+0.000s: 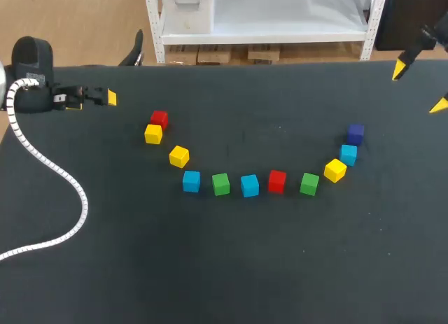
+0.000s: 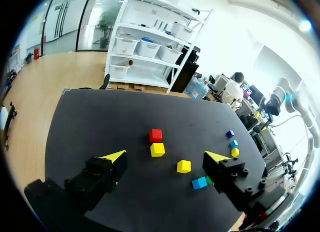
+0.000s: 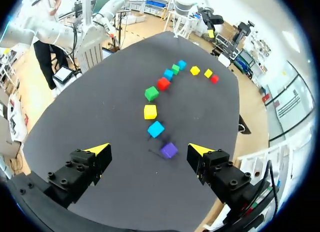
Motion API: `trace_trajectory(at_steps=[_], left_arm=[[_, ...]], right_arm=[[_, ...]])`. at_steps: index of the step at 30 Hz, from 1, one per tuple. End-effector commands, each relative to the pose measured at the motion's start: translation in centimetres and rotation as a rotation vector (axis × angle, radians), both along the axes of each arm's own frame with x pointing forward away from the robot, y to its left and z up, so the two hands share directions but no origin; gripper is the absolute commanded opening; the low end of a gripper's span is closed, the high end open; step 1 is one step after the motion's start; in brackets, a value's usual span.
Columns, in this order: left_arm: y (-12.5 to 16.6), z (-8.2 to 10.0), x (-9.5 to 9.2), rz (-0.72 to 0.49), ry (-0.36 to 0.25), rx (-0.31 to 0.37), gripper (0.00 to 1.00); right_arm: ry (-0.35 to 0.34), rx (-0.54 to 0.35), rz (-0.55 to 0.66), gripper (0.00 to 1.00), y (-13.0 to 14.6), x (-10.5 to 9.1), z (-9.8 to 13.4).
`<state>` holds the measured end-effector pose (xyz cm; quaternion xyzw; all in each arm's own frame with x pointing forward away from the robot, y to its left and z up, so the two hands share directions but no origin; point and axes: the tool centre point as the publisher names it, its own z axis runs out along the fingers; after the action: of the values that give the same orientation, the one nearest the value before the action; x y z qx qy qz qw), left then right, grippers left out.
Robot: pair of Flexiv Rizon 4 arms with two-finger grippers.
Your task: Place the blue cubes, place green cubes on the blue cubes, place the yellow cubes on the green cubes, then place the red cubes on the yellow cubes, and place purple cube on the red cubes.
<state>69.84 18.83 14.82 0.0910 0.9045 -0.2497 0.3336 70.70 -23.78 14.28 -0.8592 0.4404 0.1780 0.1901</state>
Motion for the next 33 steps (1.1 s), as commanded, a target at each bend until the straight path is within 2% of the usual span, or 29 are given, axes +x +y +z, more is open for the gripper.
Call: trace_trajectory(at_steps=[1, 9, 16, 24, 33], left_arm=[[-0.2, 0.1, 0.1, 0.005, 0.006, 0.008, 1.00], [-0.2, 0.1, 0.1, 0.005, 0.006, 0.008, 1.00], [-0.2, 0.1, 0.1, 0.005, 0.006, 0.008, 1.00], [-0.2, 0.1, 0.1, 0.005, 0.006, 0.008, 1.00], [-0.2, 0.1, 0.1, 0.005, 0.006, 0.008, 1.00]], right_arm=[[0.085, -0.009, 0.003, 1.00, -0.6, 1.5, -1.0], [0.084, -0.008, -0.045, 1.00, -1.9, 2.3, -2.1], [0.081, 0.030, -0.060, 1.00, -2.8, 2.3, -2.1], [0.121, 0.131, -0.122, 1.00, -3.9, 2.5, -2.7], [0.144, 0.147, -0.186, 1.00, -6.1, 3.2, -3.4]])
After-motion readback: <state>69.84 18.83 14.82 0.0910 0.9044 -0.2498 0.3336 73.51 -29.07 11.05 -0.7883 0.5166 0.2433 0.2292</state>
